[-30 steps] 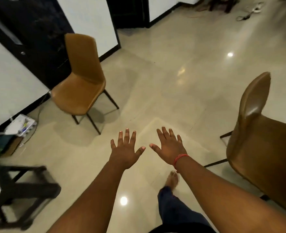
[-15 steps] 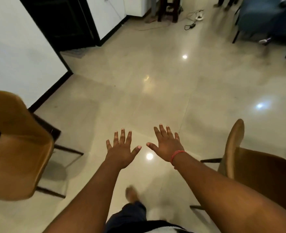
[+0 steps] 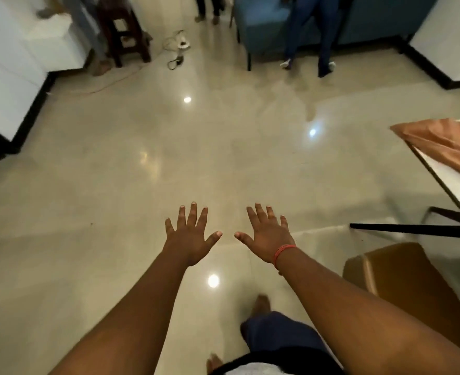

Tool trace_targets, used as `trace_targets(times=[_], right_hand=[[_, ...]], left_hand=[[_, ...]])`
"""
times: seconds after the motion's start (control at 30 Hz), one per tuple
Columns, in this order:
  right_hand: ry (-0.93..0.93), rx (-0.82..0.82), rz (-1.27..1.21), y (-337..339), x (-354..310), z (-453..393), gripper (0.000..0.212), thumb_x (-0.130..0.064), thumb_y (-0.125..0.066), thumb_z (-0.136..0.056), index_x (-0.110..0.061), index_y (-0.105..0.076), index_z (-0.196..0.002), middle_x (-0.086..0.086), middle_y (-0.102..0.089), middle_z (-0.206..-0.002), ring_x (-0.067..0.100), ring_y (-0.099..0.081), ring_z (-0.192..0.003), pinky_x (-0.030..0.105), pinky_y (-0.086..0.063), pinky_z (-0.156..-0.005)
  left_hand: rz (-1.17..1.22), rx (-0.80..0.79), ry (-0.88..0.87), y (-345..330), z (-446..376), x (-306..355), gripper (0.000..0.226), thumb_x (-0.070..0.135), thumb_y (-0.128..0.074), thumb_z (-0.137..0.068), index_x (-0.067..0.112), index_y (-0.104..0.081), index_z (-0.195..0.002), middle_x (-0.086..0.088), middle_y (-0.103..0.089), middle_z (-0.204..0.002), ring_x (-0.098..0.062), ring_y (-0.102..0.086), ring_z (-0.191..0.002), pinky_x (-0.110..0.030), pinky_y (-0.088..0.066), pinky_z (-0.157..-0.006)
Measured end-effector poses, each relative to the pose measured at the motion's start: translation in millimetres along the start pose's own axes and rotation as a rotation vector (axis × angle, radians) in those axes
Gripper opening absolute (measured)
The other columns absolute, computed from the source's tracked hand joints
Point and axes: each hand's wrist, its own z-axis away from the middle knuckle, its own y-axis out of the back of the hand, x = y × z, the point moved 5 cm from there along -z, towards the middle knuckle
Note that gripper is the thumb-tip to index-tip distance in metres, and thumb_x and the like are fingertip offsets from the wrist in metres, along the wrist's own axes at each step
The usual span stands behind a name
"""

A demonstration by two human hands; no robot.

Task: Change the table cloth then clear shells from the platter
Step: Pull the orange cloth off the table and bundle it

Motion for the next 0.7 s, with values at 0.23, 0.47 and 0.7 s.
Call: trace_targets(times=[0.23,0.47,0.7], right_hand=[[-0.174,0.031,-0.083,65.4,107.9,-119.4,0.092,-0.084,-0.01,-0.083,-0.03,0.005,-0.157,-0.002,0.009,-0.166,0.027,0.007,-0.152,0.058,-0.005,-0.12],[-0.402,0.091,-0.162,147.0,240.3,-193.1,0.09,-0.082,-0.011,-0.085,-0.029,0.005,-0.157,-0.002,0.01,-0.165,0.027,0.009,-0.152,0.058,-0.003,-0.12],[-0.69,0.166,-0.238,191.9,348.2,-239.5,0.088,-0.08,-0.012,-0.087,-0.029,0.004,-0.157,-0.001,0.01,-0.165,0.027,0.008,-0.152,0.057,-0.003,-0.121]], left_hand=[[-0.084,-0.069,-0.168,58.2,-176.9,88.0,0.085,0.077,-0.011,-0.089,0.031,0.013,-0.156,0.0,0.022,-0.163,-0.03,0.021,-0.15,-0.063,0.002,-0.117],[-0.204,-0.089,-0.44,117.4,-322.3,228.0,0.083,0.076,-0.013,-0.091,0.03,0.013,-0.156,0.0,0.019,-0.164,-0.03,0.02,-0.15,-0.062,0.002,-0.117],[-0.334,-0.09,-0.772,161.5,-450.9,375.8,0.085,0.077,-0.014,-0.09,0.03,0.012,-0.156,-0.001,0.018,-0.164,-0.03,0.02,-0.15,-0.064,0.002,-0.117]])
